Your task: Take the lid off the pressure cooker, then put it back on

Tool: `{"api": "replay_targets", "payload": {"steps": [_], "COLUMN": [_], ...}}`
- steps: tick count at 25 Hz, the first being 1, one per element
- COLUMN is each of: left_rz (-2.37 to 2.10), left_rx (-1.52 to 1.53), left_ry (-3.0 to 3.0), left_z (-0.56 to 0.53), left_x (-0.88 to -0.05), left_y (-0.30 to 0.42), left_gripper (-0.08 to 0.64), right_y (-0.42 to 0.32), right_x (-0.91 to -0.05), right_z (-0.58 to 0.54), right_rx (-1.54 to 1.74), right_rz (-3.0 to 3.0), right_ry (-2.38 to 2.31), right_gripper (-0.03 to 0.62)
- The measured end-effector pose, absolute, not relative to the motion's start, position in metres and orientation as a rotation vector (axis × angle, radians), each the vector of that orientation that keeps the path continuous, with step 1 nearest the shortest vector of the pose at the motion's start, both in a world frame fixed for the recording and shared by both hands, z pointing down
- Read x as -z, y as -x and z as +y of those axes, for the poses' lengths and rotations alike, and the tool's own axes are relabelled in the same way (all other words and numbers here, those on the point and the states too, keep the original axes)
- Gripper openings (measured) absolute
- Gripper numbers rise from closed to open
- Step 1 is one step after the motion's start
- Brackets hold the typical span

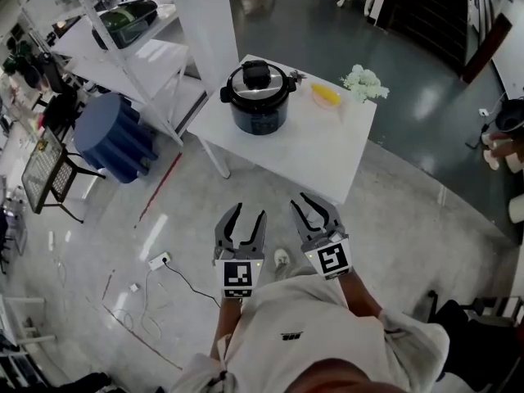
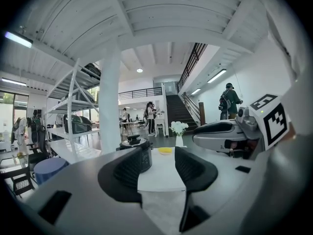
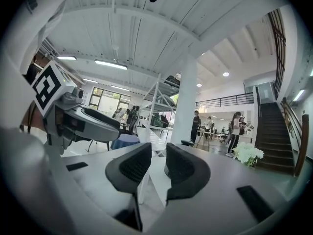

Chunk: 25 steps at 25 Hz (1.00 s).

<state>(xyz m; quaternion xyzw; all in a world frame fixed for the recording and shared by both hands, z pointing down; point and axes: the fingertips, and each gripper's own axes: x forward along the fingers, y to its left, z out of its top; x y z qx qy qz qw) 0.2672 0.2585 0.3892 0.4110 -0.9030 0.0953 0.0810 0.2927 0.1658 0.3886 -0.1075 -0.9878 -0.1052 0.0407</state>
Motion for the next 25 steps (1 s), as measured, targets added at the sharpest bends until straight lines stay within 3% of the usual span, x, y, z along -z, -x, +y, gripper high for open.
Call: {"api": "replay_targets", "payload": {"steps": [25], "left_rz": [-2.707], "left_rx": [-0.301], "left_ry": [-1.166], "left_z": [0.205], "left_x": [-0.396], "left_y": [-0.165], "left_gripper": [0.219], "right_y": [-0.190], "right_x": [-0.399], "right_z": [0.110], "right_rx": [0.233], "right_rz": [-2.990], "right_ry": [0.362], "right_gripper": [0.077]}}
